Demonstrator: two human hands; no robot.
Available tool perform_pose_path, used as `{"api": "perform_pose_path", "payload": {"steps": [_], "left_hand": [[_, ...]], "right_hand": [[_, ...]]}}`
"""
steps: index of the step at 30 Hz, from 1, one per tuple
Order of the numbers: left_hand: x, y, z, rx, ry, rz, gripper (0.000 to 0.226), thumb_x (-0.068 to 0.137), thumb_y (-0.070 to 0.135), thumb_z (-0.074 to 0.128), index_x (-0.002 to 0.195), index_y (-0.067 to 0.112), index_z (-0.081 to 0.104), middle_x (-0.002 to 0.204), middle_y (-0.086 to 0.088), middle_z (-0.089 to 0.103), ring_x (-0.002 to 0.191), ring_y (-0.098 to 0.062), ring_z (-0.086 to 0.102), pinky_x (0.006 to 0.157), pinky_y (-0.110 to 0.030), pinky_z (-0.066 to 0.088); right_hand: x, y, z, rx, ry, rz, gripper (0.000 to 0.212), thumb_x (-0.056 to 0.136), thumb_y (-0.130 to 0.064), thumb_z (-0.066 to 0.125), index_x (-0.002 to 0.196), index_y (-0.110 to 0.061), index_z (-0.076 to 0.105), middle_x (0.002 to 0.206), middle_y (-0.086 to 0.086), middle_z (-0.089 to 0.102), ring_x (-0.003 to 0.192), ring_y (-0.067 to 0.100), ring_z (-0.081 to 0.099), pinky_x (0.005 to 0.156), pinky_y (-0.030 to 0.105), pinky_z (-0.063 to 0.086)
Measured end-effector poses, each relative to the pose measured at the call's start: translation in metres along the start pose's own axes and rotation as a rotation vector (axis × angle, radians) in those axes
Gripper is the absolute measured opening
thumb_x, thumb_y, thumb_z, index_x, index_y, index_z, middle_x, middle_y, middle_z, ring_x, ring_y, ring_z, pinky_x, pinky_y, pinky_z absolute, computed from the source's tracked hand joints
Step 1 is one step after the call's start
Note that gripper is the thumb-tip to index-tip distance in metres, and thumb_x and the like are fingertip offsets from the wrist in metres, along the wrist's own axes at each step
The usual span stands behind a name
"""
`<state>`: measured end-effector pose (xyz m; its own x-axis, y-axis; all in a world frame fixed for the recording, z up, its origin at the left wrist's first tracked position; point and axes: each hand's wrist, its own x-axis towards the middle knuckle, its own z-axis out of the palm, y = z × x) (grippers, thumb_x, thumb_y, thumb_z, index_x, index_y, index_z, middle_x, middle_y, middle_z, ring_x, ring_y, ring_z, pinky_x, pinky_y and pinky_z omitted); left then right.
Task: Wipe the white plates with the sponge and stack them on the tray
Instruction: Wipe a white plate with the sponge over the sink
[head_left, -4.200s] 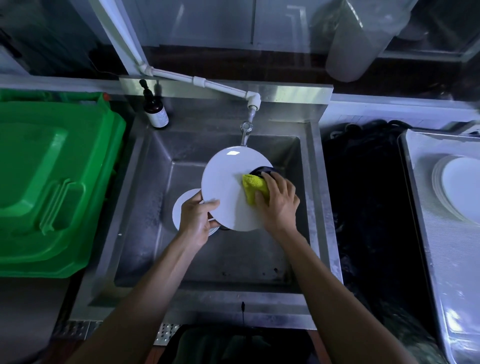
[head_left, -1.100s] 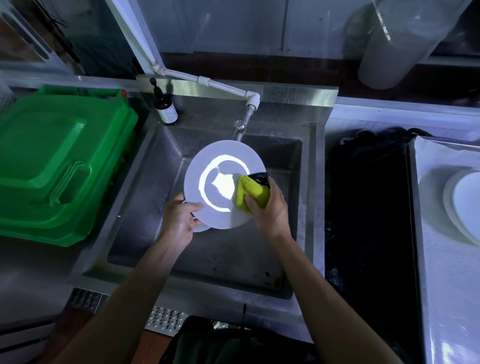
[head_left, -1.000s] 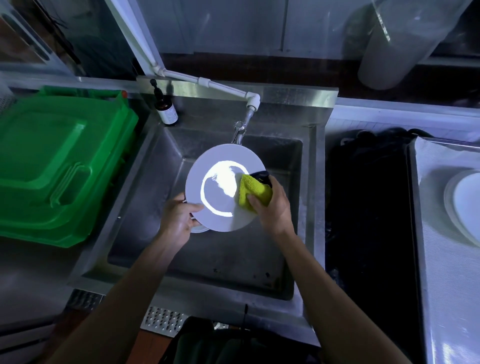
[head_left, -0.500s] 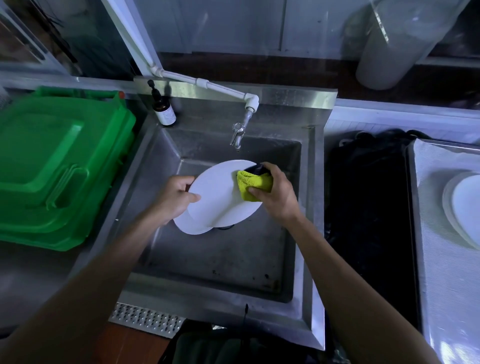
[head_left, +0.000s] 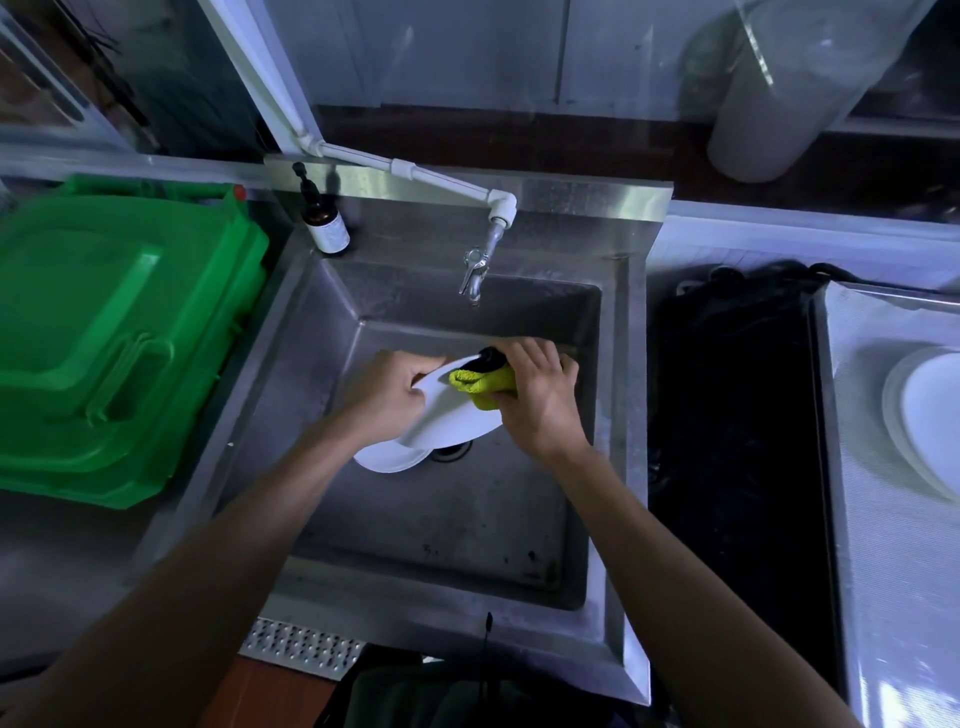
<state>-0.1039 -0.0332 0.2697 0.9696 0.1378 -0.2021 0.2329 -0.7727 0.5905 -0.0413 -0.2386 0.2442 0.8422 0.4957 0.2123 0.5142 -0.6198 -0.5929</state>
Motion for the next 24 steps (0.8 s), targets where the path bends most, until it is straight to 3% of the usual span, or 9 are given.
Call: {"api": "perform_pose_path", "payload": {"steps": [2, 4, 6, 10, 14, 16, 19, 22, 24], "left_hand": [[-0.003, 0.006, 0.003, -0.002, 0.031, 0.011, 0.06, 0.081, -0.006, 0.048, 0.117, 0.033, 0.073, 0.087, 0.004, 0.075, 0.063, 0.005, 0.057, 0.055, -0.015, 0.038], [-0.005, 0.011, 0.008, 0.0, 0.09, 0.025, 0.061, 0.083, -0.01, 0.05, 0.124, 0.028, 0.073, 0.102, -0.002, 0.076, 0.088, 0.017, 0.06, 0.053, 0.0, 0.033], [-0.009, 0.014, 0.013, -0.03, 0.145, 0.027, 0.06, 0.082, -0.011, 0.051, 0.125, 0.024, 0.074, 0.108, -0.005, 0.076, 0.099, 0.007, 0.059, 0.054, 0.0, 0.034], [-0.021, 0.013, 0.025, -0.149, 0.233, 0.018, 0.048, 0.088, -0.002, 0.056, 0.115, 0.032, 0.076, 0.093, 0.011, 0.077, 0.08, -0.008, 0.068, 0.067, -0.023, 0.048], [-0.03, 0.002, 0.039, -0.206, 0.322, -0.007, 0.043, 0.089, 0.006, 0.055, 0.116, 0.033, 0.075, 0.082, 0.019, 0.072, 0.065, 0.009, 0.057, 0.058, -0.007, 0.036], [-0.039, -0.004, 0.043, -0.267, 0.317, -0.06, 0.044, 0.088, 0.002, 0.056, 0.103, 0.04, 0.074, 0.072, 0.029, 0.065, 0.063, 0.011, 0.055, 0.057, -0.004, 0.035], [-0.058, -0.013, 0.056, -0.524, 0.327, -0.292, 0.043, 0.089, 0.001, 0.061, 0.079, 0.042, 0.072, 0.066, 0.025, 0.063, 0.067, 0.001, 0.055, 0.064, -0.01, 0.037], [-0.068, -0.019, 0.064, -0.979, 0.277, -0.729, 0.015, 0.096, 0.023, 0.063, 0.105, 0.022, 0.075, 0.107, 0.0, 0.077, 0.094, -0.022, 0.073, 0.081, -0.035, 0.047], [-0.068, -0.015, 0.065, -1.314, 0.118, -0.834, 0.04, 0.101, 0.044, 0.053, 0.117, 0.01, 0.066, 0.118, -0.013, 0.074, 0.099, -0.033, 0.073, 0.09, -0.047, 0.051]], "right_hand": [[-0.005, -0.001, 0.0, -0.02, 0.017, 0.021, 0.046, 0.075, -0.008, 0.067, 0.12, -0.017, 0.06, 0.115, 0.0, 0.06, 0.109, 0.028, 0.05, 0.09, 0.051, 0.037], [-0.01, -0.001, 0.001, -0.052, 0.039, 0.033, 0.043, 0.074, -0.008, 0.066, 0.117, -0.014, 0.061, 0.109, 0.003, 0.059, 0.103, 0.03, 0.051, 0.088, 0.053, 0.039], [-0.014, -0.001, 0.0, -0.085, 0.066, 0.032, 0.043, 0.07, -0.007, 0.065, 0.113, -0.011, 0.062, 0.105, 0.004, 0.059, 0.099, 0.03, 0.052, 0.087, 0.053, 0.039], [-0.019, 0.002, -0.003, -0.1, 0.14, 0.012, 0.044, 0.065, -0.007, 0.063, 0.109, -0.011, 0.063, 0.098, 0.004, 0.059, 0.094, 0.029, 0.052, 0.089, 0.053, 0.039], [-0.024, 0.006, -0.004, -0.094, 0.204, -0.016, 0.041, 0.066, -0.01, 0.059, 0.107, -0.012, 0.063, 0.093, 0.002, 0.056, 0.092, 0.027, 0.051, 0.088, 0.053, 0.04], [-0.026, 0.009, -0.006, -0.077, 0.236, -0.016, 0.04, 0.067, -0.013, 0.055, 0.107, -0.014, 0.062, 0.093, 0.0, 0.055, 0.092, 0.025, 0.049, 0.087, 0.052, 0.04], [-0.029, 0.011, -0.007, -0.057, 0.263, -0.007, 0.044, 0.066, -0.016, 0.052, 0.11, -0.016, 0.061, 0.097, -0.003, 0.056, 0.094, 0.023, 0.048, 0.086, 0.049, 0.038], [-0.034, 0.012, -0.007, -0.046, 0.288, -0.019, 0.046, 0.067, -0.017, 0.053, 0.112, -0.017, 0.061, 0.098, -0.004, 0.056, 0.096, 0.023, 0.048, 0.087, 0.048, 0.037], [-0.036, 0.012, -0.005, -0.043, 0.3, -0.03, 0.044, 0.069, -0.017, 0.053, 0.113, -0.018, 0.06, 0.1, -0.004, 0.055, 0.098, 0.022, 0.048, 0.089, 0.049, 0.037]]}}
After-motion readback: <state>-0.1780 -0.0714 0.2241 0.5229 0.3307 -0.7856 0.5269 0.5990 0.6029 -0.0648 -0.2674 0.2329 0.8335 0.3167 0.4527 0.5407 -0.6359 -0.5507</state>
